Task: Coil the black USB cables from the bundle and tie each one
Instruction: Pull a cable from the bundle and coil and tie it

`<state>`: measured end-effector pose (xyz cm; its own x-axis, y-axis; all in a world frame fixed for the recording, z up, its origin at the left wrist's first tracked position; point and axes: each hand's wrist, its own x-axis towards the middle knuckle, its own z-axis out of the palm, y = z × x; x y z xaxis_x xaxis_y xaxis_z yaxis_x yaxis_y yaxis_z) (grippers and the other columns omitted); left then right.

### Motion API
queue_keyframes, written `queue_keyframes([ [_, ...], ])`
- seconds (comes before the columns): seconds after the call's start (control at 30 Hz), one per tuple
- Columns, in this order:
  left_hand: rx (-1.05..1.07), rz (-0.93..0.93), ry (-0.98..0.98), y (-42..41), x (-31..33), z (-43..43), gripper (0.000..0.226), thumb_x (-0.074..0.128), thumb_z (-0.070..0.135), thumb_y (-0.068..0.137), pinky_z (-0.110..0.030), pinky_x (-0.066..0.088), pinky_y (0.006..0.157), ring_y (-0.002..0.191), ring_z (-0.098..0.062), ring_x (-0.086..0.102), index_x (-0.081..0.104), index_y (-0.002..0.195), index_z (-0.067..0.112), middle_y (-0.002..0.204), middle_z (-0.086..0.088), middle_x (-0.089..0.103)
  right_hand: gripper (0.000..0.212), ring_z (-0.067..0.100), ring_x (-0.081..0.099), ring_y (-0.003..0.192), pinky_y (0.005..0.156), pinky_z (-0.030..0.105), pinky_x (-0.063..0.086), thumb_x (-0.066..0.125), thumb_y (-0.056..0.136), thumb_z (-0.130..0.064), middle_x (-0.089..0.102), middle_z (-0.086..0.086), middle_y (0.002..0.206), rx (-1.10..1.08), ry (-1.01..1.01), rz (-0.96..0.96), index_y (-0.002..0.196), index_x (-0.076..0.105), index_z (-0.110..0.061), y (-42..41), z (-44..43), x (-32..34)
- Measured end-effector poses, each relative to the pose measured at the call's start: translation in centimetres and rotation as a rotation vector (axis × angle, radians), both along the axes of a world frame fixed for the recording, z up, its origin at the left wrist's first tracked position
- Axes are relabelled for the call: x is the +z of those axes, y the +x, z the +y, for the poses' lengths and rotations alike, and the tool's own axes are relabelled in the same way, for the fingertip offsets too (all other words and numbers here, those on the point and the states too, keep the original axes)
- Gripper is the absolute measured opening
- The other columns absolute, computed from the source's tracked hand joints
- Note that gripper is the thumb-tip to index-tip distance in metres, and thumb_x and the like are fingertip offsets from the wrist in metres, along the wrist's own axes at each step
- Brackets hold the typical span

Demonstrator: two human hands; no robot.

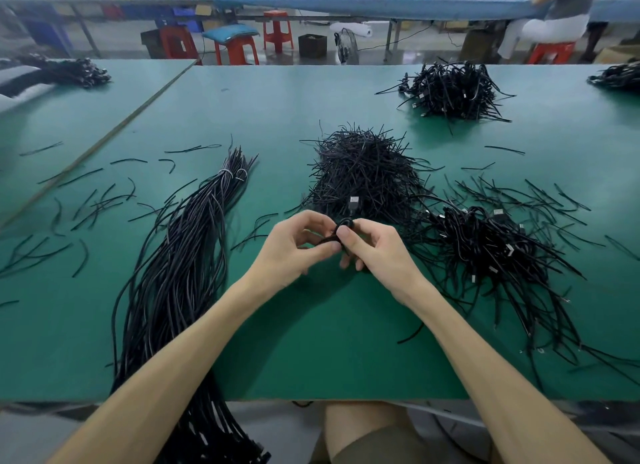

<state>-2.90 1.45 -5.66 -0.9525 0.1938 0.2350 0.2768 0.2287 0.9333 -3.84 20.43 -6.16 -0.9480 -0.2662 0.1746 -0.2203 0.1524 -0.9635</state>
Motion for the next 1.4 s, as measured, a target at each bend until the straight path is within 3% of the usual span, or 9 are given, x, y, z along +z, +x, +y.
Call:
queue_keyframes([
  [0.17,0.034,0.025,-0.010,0.5,0.6,-0.1,0.010,0.070,0.021,0.098,-0.028,0.054,0.058,0.060,-0.017,0.068,0.073,0.107,0.019,0.095,0.002,0.075,0.024,0.016,0.060,0.058,0.056,0.026,0.046,0.061,0.102,-0.029,0.071,0.003,0.070,-0.088,-0.022,-0.031,0.094,0.071,-0.009,-0.2,0.1,0.0],
  [0.27,0.179,0.068,-0.124,0.6,1.7,-0.6,0.012,0.063,0.010,0.100,-0.033,0.055,0.071,0.076,-0.019,0.071,0.073,0.103,0.016,0.093,0.005,0.075,0.024,0.014,0.060,0.070,0.065,0.029,0.048,0.062,0.101,-0.027,0.072,0.006,0.080,-0.184,-0.069,-0.006,0.094,0.074,-0.008,0.2,-0.1,1.0],
  [0.47,0.545,0.232,-0.887,1.4,3.9,-5.7,0.014,0.058,0.010,0.099,-0.039,0.049,0.088,0.092,-0.022,0.055,0.062,0.111,0.004,0.106,-0.009,0.061,0.025,0.007,0.064,0.085,0.084,0.027,0.050,0.059,0.102,-0.031,0.074,-0.002,0.092,-0.310,-0.157,0.153,0.096,0.074,-0.012,0.8,-0.4,6.0],
  [0.63,0.564,-0.176,-1.340,2.9,4.4,-6.6,0.044,0.052,0.034,0.104,-0.046,0.046,0.093,0.116,-0.040,0.058,0.046,0.128,-0.003,0.129,-0.024,0.055,0.026,0.009,0.061,0.084,0.087,0.035,0.050,0.056,0.103,-0.032,0.069,-0.007,0.089,-0.324,-0.003,0.110,0.101,0.072,-0.011,1.1,0.6,7.0],
  [0.77,0.555,-0.290,-1.333,3.3,3.6,-6.4,0.026,0.050,0.013,0.105,-0.045,0.047,0.083,0.110,-0.042,0.062,0.047,0.124,-0.004,0.126,-0.025,0.058,0.024,0.033,0.067,0.090,0.086,0.048,0.059,0.053,0.105,-0.029,0.072,0.010,0.091,-0.406,-0.078,-0.042,0.100,0.069,-0.011,1.8,2.8,6.2],
  [0.93,0.546,-0.176,-1.330,3.3,4.5,-6.4,0.012,0.048,0.010,0.103,-0.038,0.043,0.071,0.084,-0.035,0.061,0.052,0.092,0.004,0.102,-0.018,0.066,0.028,0.020,0.061,0.075,0.060,0.024,0.052,0.054,0.105,-0.034,0.064,0.005,0.081,-0.460,0.026,0.012,0.100,0.068,-0.010,2.3,6.7,6.9],
  [1.07,0.570,-0.089,-1.314,3.1,5.1,-6.1,0.018,0.050,0.021,0.106,-0.040,0.048,0.072,0.084,-0.034,0.064,0.051,0.096,0.007,0.096,-0.015,0.066,0.037,0.020,0.064,0.089,0.078,0.030,0.050,0.056,0.104,-0.034,0.070,0.008,0.101,-0.603,0.395,0.189,0.119,0.068,-0.003,1.3,10.3,8.3],
  [1.2,0.579,-0.013,-1.310,3.0,5.3,-5.0,0.008,0.053,0.014,0.102,-0.039,0.044,0.068,0.084,-0.035,0.064,0.051,0.098,0.007,0.099,-0.015,0.062,0.035,0.026,0.058,0.090,0.079,0.040,0.050,0.049,0.106,-0.033,0.057,0.013,0.115,-0.656,0.767,0.187,0.121,0.064,-0.005,1.0,12.3,6.5],
  [1.4,0.531,-0.138,-0.780,2.3,5.0,-3.2,0.028,0.048,0.024,0.106,-0.039,0.050,0.064,0.071,-0.033,0.067,0.057,0.090,0.003,0.083,-0.018,0.068,0.046,0.033,0.044,0.116,0.095,0.041,0.043,0.047,0.106,-0.037,0.044,0.017,0.125,-0.706,0.885,0.244,0.137,0.052,-0.003,0.8,11.9,4.5],
])
